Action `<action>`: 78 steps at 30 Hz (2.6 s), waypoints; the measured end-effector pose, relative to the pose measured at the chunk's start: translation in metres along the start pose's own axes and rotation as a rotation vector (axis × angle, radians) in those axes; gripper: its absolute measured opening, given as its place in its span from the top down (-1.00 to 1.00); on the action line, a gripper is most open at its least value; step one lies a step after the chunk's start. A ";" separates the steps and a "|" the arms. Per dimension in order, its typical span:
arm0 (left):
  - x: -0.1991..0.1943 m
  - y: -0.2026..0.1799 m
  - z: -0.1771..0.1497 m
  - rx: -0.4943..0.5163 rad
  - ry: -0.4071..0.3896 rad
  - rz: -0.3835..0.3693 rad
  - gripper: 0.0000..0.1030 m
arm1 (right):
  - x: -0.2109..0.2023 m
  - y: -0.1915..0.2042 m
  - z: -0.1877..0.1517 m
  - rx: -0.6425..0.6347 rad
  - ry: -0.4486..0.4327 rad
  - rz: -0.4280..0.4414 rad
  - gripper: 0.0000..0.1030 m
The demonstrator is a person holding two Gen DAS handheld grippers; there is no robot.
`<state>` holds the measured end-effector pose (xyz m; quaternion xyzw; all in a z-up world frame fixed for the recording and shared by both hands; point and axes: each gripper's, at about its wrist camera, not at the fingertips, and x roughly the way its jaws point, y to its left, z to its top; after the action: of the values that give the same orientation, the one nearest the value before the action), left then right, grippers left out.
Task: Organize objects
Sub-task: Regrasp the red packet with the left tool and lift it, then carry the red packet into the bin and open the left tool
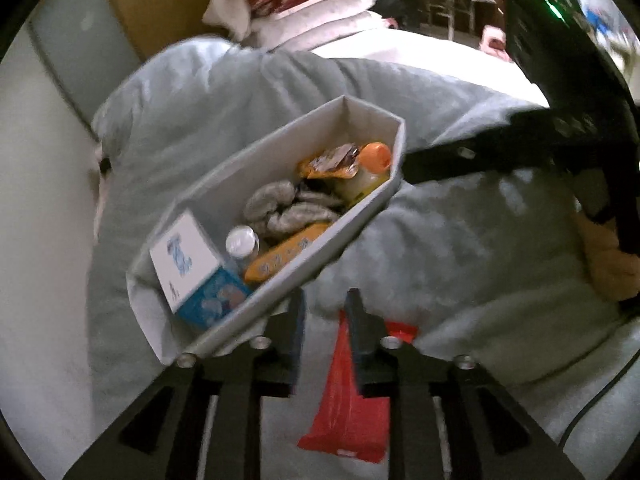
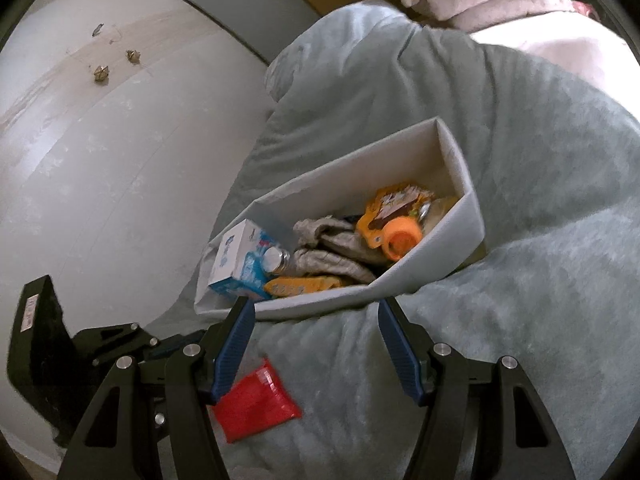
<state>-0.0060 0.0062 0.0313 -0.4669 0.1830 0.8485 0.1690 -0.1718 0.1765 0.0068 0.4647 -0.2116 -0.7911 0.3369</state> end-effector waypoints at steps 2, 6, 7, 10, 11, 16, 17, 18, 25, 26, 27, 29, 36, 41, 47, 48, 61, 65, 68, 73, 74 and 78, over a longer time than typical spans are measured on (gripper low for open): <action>0.003 0.019 -0.010 -0.116 0.034 -0.098 0.28 | 0.005 0.001 -0.005 0.015 0.063 0.050 -0.22; 0.002 0.045 -0.038 -0.283 0.095 -0.260 0.29 | 0.019 0.013 -0.023 0.036 0.208 0.143 -0.32; -0.001 0.042 -0.044 -0.285 0.095 -0.274 0.29 | 0.021 0.017 -0.026 0.029 0.230 0.154 -0.33; -0.002 0.029 -0.056 -0.246 0.116 -0.284 0.29 | 0.042 0.033 -0.035 -0.021 0.330 0.093 -0.33; 0.001 0.024 -0.057 -0.223 0.130 -0.272 0.29 | 0.054 0.034 -0.037 -0.022 0.380 0.034 -0.33; 0.025 0.004 -0.065 -0.172 0.206 -0.139 0.26 | 0.094 0.020 -0.049 0.144 0.543 -0.012 -0.33; 0.028 0.005 -0.066 -0.198 0.206 -0.137 0.26 | 0.096 0.018 -0.050 0.186 0.547 0.013 -0.33; 0.028 0.007 -0.067 -0.223 0.202 -0.145 0.26 | 0.096 0.016 -0.051 0.247 0.555 0.055 -0.34; 0.022 0.016 -0.083 -0.314 0.172 -0.173 0.30 | 0.109 -0.001 -0.060 0.558 0.546 0.070 -0.42; 0.021 0.015 -0.084 -0.317 0.170 -0.172 0.30 | 0.113 0.004 -0.060 0.548 0.549 0.053 -0.42; 0.019 0.014 -0.085 -0.318 0.167 -0.167 0.30 | 0.115 0.008 -0.060 0.533 0.549 0.039 -0.37; 0.016 0.010 -0.086 -0.311 0.164 -0.151 0.30 | 0.123 0.019 -0.062 0.467 0.557 0.016 0.07; -0.008 0.004 -0.078 -0.323 0.084 -0.134 0.30 | 0.095 0.015 -0.061 0.427 0.429 0.095 0.65; -0.036 0.019 -0.049 -0.342 -0.052 -0.185 0.19 | 0.039 0.032 -0.031 0.318 0.214 0.144 0.67; -0.046 0.022 0.007 -0.277 -0.186 -0.026 0.16 | -0.003 0.034 0.014 0.289 0.006 0.057 0.67; -0.051 0.023 0.011 -0.268 -0.210 -0.009 0.13 | -0.010 0.033 0.020 0.291 -0.023 0.035 0.67; -0.096 -0.015 0.024 -0.217 -0.404 0.191 -0.23 | -0.045 0.017 0.025 0.112 -0.097 -0.156 -0.14; -0.147 -0.017 -0.014 -0.272 -0.615 0.087 -1.00 | -0.052 0.061 0.005 -0.082 -0.009 -0.124 -0.14; -0.142 -0.015 -0.028 -0.216 -0.597 0.056 -0.99 | -0.056 0.073 -0.014 -0.145 0.113 -0.095 -0.15; -0.092 0.002 -0.040 -0.277 -0.348 0.228 -0.86 | -0.030 0.076 -0.044 -0.089 0.340 -0.125 -0.15; -0.085 0.008 -0.044 -0.308 -0.313 0.215 -0.85 | -0.024 0.074 -0.050 -0.054 0.379 -0.126 -0.15; -0.072 0.018 -0.049 -0.337 -0.207 0.291 -0.84 | 0.003 0.064 -0.071 0.037 0.527 -0.120 -0.15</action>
<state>0.0579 -0.0405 0.0708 -0.3678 0.0857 0.9258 -0.0176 -0.0891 0.1287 0.0125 0.6723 -0.1029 -0.6575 0.3242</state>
